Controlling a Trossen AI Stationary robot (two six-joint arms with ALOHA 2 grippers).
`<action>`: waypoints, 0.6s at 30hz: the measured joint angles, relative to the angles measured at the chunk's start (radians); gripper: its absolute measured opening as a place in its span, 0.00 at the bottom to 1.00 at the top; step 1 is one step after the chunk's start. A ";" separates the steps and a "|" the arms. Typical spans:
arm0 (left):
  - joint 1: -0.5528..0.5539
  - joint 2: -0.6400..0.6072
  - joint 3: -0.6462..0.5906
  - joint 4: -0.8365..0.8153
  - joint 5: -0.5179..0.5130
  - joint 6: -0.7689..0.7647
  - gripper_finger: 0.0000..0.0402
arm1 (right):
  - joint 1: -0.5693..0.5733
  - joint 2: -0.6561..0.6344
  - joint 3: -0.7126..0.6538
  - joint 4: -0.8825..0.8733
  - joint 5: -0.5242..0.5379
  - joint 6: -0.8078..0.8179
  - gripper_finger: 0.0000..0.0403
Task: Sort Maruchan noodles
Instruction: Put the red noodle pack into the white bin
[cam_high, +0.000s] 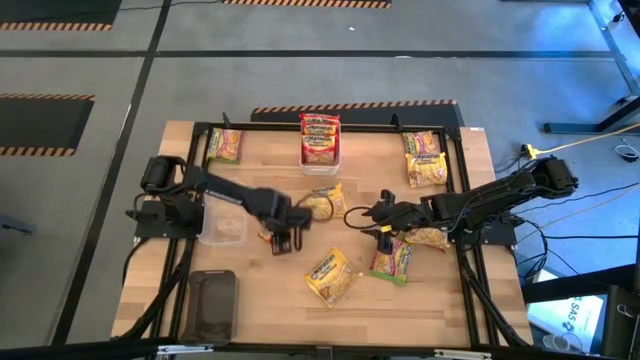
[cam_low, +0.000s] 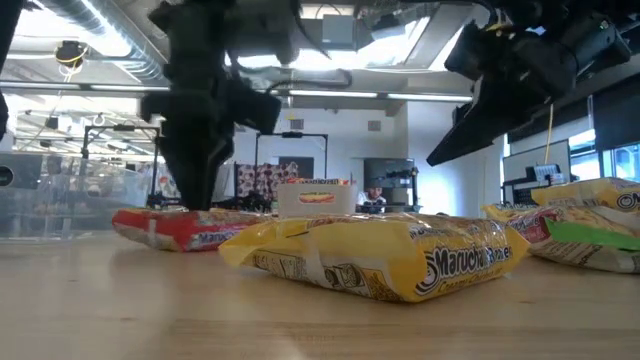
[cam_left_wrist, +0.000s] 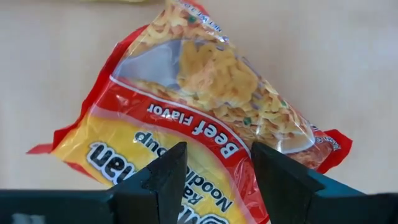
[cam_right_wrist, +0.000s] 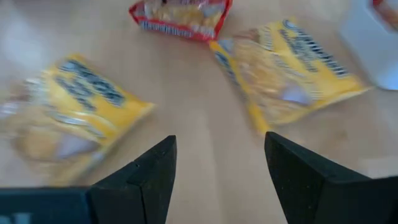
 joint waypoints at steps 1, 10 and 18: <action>-0.030 0.000 0.000 0.019 0.000 0.000 0.44 | 0.000 0.000 0.000 0.011 -0.031 0.009 0.55; -0.202 0.040 0.000 0.273 -0.032 0.249 0.44 | 0.015 0.001 0.000 0.112 -0.207 0.124 0.55; -0.224 0.088 0.007 0.476 -0.138 0.505 0.44 | 0.075 0.006 0.000 0.168 -0.180 0.198 0.55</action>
